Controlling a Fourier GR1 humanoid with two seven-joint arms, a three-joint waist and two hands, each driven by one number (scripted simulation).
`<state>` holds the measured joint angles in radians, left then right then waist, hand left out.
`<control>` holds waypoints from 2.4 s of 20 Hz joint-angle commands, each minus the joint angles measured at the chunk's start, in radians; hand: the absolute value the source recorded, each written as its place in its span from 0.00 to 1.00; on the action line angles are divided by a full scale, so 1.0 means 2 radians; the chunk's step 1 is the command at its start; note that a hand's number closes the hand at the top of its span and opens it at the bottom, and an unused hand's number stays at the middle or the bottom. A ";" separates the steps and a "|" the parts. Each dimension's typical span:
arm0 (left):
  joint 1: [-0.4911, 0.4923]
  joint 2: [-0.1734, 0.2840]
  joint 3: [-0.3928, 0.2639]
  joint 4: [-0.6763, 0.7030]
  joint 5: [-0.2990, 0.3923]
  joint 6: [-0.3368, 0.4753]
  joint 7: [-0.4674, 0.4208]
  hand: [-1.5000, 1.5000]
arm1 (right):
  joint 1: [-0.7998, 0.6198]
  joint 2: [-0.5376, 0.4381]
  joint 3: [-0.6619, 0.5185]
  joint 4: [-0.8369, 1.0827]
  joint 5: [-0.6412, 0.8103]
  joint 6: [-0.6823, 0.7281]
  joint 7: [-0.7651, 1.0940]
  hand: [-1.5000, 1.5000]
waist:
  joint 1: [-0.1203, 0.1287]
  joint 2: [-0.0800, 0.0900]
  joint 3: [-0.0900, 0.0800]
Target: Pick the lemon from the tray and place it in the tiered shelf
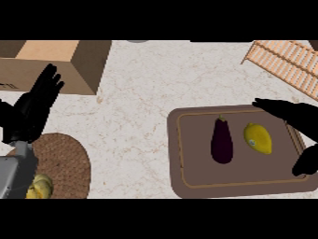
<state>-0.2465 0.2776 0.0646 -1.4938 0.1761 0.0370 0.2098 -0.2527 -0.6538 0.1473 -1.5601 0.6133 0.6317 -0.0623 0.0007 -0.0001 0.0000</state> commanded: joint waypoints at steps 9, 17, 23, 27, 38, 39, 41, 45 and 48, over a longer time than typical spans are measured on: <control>-0.016 -0.013 0.018 0.024 -0.022 -0.018 -0.008 0.50 | -0.009 0.072 -0.014 0.056 0.076 -0.022 -0.032 0.00 | 0.000 0.000 0.000; 0.016 -0.023 0.023 0.004 -0.019 -0.034 -0.016 0.50 | -0.008 0.106 -0.001 0.123 0.132 -0.062 -0.069 0.00 | 0.001 0.000 0.000; -0.015 -0.027 0.029 0.012 -0.025 -0.025 0.007 0.50 | -0.019 0.139 0.012 0.188 0.161 -0.083 -0.084 1.00 | 0.002 0.001 0.000; -0.009 -0.041 0.008 -0.019 -0.043 -0.012 0.025 0.50 | -0.034 0.125 0.019 0.170 0.187 -0.098 -0.110 1.00 | 0.002 0.000 0.000; 0.005 -0.032 0.030 -0.003 -0.040 -0.018 0.002 0.50 | 0.211 0.110 0.142 -0.081 0.269 -0.177 -0.128 1.00 | -0.021 -0.005 -0.001; 0.029 -0.024 0.039 -0.017 -0.028 -0.030 -0.003 0.50 | 0.241 0.100 0.138 -0.097 0.270 -0.202 -0.138 1.00 | -0.015 -0.005 0.000; 0.021 -0.023 0.039 0.002 -0.029 -0.038 -0.009 0.50 | 0.287 0.085 0.128 -0.148 0.253 -0.199 -0.142 1.00 | -0.013 -0.003 0.000; -0.004 -0.020 0.040 0.006 -0.032 -0.034 -0.001 0.50 | 0.334 0.079 0.094 -0.231 0.195 -0.183 -0.151 1.00 | -0.012 -0.002 0.000; 0.026 -0.028 0.036 -0.017 -0.034 -0.029 -0.007 0.50 | 0.348 0.113 0.052 -0.269 0.082 -0.163 -0.170 1.00 | -0.015 -0.003 -0.001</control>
<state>-0.2252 0.2246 0.1350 -1.5169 0.1108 -0.0191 0.2209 0.3645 -0.4589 0.3132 -1.9649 0.9519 0.2680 -0.3744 -0.0238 -0.0061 -0.0016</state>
